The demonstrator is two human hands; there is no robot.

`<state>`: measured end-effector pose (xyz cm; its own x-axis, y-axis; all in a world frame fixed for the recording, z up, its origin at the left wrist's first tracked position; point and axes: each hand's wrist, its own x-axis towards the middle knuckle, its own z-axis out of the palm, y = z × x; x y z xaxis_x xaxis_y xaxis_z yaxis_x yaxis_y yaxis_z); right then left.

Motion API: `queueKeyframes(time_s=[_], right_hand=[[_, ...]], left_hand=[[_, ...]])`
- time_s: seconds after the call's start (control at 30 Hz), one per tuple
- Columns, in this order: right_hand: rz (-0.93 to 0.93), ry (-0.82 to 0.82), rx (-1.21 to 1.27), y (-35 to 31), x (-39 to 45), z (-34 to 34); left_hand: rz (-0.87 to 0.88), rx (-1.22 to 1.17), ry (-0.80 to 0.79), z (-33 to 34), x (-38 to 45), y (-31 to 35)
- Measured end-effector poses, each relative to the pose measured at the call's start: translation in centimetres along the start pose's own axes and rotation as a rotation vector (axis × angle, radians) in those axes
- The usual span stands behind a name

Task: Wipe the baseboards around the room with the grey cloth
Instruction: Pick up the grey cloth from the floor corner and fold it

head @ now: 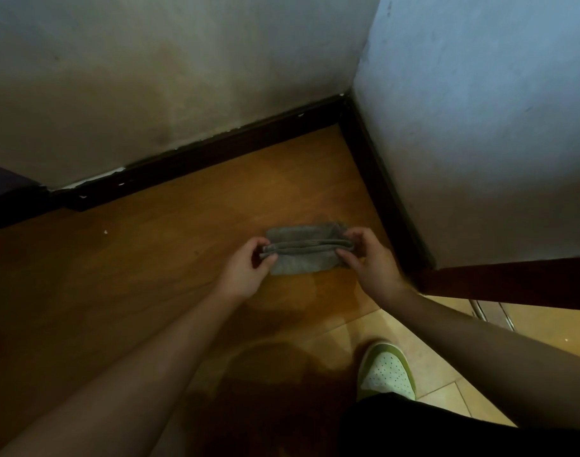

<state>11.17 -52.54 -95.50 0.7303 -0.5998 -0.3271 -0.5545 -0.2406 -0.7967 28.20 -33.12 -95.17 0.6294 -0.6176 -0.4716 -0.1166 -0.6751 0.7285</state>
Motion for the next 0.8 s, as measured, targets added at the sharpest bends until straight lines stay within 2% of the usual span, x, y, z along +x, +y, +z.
queueKeyframes(time_s=[0.13, 0.27, 0.43, 0.57, 0.63, 0.8], right_hand=[[0.081, 0.070, -0.015, -0.1, 2.2, 0.5], [0.182, 0.073, -0.064, 0.4, 4.1, 0.8], [0.192, 0.101, -0.157, 0.5, 5.2, 1.0], [0.181, 0.050, -0.280, 1.0, 5.6, 0.9], [0.165, -0.002, -0.389, 1.1, 5.8, 0.7], [0.121, -0.063, -0.370, 0.1, 6.3, 0.0]], left_hand=[[-0.038, -0.049, 0.044, 0.2, 1.6, 0.7], [-0.051, -0.053, 0.113, 0.3, 3.3, 1.7], [-0.126, 0.056, 0.156, 0.7, 5.0, 2.1], [-0.243, 0.214, 0.170, 1.7, 5.5, 2.0], [-0.296, 0.211, 0.182, 2.2, 5.7, 1.9], [-0.364, 0.250, 0.029, 1.7, 6.1, 2.3]])
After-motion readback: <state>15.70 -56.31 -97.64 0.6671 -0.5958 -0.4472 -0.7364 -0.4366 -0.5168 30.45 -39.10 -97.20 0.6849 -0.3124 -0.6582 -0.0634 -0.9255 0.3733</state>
